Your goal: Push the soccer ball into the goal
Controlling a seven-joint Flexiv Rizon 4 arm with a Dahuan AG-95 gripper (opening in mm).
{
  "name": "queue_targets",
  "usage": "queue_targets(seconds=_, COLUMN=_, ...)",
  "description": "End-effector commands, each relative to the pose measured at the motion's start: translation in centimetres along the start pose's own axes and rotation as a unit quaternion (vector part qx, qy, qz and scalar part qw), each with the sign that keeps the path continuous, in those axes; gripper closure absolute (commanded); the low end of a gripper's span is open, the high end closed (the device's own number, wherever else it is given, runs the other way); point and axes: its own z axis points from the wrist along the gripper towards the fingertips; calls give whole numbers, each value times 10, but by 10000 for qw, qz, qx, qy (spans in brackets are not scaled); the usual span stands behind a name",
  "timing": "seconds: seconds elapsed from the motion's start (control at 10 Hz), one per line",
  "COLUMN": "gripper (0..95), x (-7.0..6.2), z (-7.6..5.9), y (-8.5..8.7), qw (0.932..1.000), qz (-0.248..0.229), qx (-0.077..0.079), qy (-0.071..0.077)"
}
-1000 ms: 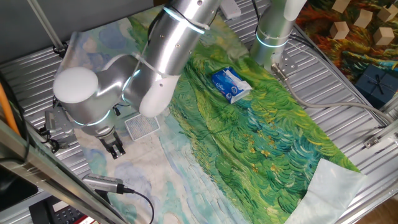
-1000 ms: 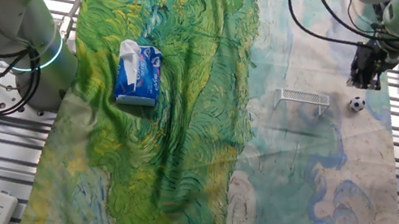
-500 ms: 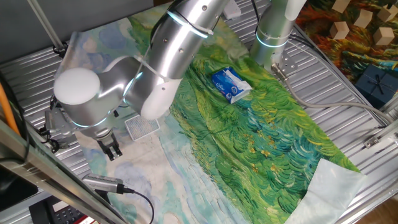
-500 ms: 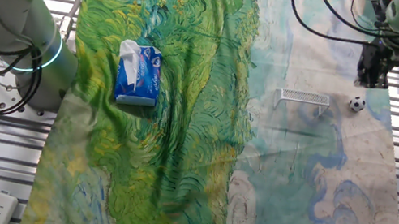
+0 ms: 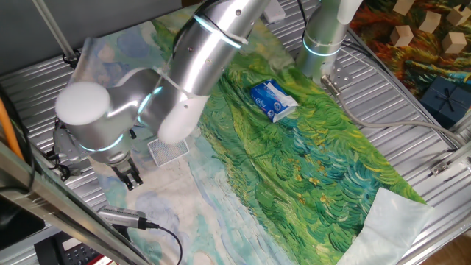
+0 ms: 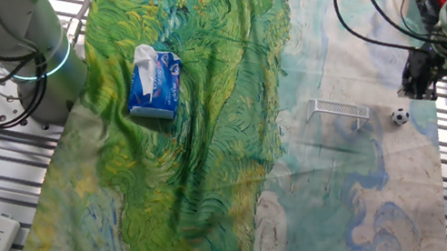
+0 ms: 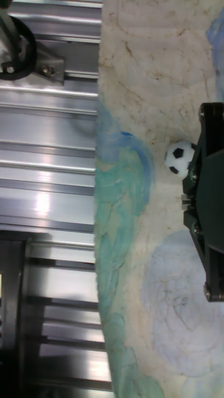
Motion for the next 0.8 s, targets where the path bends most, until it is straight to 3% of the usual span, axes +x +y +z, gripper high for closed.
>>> queue_targets(seconds=0.1, gripper=950, x=4, z=-27, y=2, qw=9979, qz=139, qx=-202, qy=607)
queue_targets(seconds=0.3, gripper=950, x=18, z=-58, y=6, qw=9966, qz=184, qx=-197, qy=775)
queue_targets(seconds=0.5, gripper=950, x=21, z=-63, y=7, qw=9954, qz=159, qx=-163, qy=930)
queue_targets(seconds=0.8, gripper=950, x=21, z=-63, y=7, qw=9955, qz=152, qx=-204, qy=916)
